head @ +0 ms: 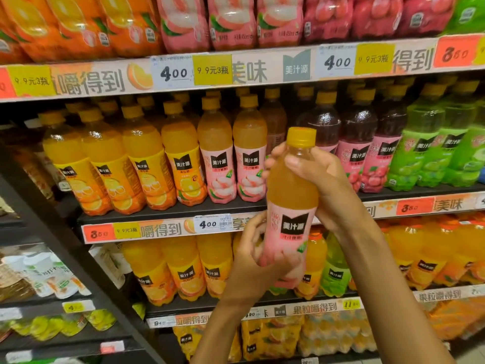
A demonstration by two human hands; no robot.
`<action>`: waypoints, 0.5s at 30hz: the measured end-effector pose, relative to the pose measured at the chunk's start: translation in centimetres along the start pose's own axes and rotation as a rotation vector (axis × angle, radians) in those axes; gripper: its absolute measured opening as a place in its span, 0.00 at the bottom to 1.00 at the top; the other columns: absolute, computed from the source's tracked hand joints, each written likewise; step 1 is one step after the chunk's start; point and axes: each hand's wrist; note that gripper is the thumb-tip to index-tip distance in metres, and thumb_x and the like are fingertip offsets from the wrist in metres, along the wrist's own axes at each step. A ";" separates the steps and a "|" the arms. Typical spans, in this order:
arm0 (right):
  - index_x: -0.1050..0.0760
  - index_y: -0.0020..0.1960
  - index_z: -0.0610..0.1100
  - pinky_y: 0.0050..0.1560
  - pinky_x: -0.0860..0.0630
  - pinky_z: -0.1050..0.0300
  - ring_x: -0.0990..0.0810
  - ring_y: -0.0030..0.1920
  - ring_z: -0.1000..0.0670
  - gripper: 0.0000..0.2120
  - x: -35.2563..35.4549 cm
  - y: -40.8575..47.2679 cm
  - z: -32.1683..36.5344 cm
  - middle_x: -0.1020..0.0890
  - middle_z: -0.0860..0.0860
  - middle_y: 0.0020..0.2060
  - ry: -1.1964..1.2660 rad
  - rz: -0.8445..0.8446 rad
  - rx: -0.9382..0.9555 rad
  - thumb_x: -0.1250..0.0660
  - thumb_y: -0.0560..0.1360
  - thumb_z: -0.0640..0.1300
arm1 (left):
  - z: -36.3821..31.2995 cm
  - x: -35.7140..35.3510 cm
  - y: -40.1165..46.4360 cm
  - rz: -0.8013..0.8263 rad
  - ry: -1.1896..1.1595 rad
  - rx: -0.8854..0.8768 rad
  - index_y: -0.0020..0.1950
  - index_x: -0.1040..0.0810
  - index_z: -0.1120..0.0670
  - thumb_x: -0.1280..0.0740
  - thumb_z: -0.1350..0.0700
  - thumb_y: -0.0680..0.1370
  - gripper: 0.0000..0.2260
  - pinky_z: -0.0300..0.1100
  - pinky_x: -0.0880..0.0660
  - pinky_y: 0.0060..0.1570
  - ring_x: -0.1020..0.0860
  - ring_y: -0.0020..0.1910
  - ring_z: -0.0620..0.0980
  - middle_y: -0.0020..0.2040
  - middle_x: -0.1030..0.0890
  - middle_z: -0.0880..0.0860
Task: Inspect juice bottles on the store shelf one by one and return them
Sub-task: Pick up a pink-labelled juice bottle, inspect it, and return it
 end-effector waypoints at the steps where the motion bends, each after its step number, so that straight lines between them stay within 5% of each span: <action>1: 0.18 0.49 0.47 0.46 0.20 0.52 0.17 0.47 0.46 0.11 0.1 0.1 0.0 0.16 0.46 0.45 -0.015 -0.060 0.009 0.29 0.68 0.49 | 0.0 -0.3 0.0 -0.054 -0.025 0.014 0.66 0.30 0.52 0.20 0.46 0.59 0.39 0.42 0.22 0.49 0.20 0.57 0.53 0.60 0.20 0.56; 4: 0.19 0.52 0.47 0.52 0.21 0.54 0.18 0.50 0.48 0.13 0.5 0.2 0.1 0.16 0.47 0.47 0.007 -0.157 -0.006 0.30 0.72 0.53 | -0.2 -0.2 0.0 -0.086 -0.088 0.022 0.61 0.24 0.52 0.22 0.38 0.58 0.36 0.41 0.22 0.45 0.18 0.51 0.52 0.53 0.17 0.55; 9: 0.21 0.58 0.44 0.61 0.24 0.48 0.20 0.57 0.46 0.20 0.2 0.4 0.2 0.17 0.45 0.55 0.114 -0.173 -0.073 0.39 0.75 0.56 | -0.6 0.3 -0.5 0.113 -0.339 0.135 0.62 0.23 0.55 0.32 0.34 0.69 0.31 0.45 0.21 0.40 0.18 0.43 0.53 0.49 0.17 0.59; 12: 0.22 0.58 0.42 0.64 0.28 0.36 0.23 0.62 0.36 0.21 -0.1 0.5 -0.4 0.20 0.37 0.58 0.135 -0.180 -0.123 0.36 0.73 0.56 | -0.7 0.0 -0.5 0.164 -0.273 0.175 0.62 0.22 0.54 0.36 0.36 0.72 0.28 0.47 0.21 0.45 0.18 0.48 0.54 0.52 0.17 0.59; 15: 0.18 0.51 0.47 0.52 0.20 0.46 0.17 0.51 0.43 0.12 0.2 0.1 -0.4 0.15 0.43 0.48 -0.009 -0.120 -0.064 0.35 0.75 0.52 | -0.6 -0.4 0.0 0.027 -0.025 0.181 0.63 0.23 0.51 0.40 0.37 0.72 0.26 0.46 0.23 0.56 0.21 0.58 0.52 0.57 0.18 0.55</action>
Point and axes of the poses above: each hand's wrist, its own y-axis towards the middle knuckle, its own x-axis out of the back of the hand, z = x × y
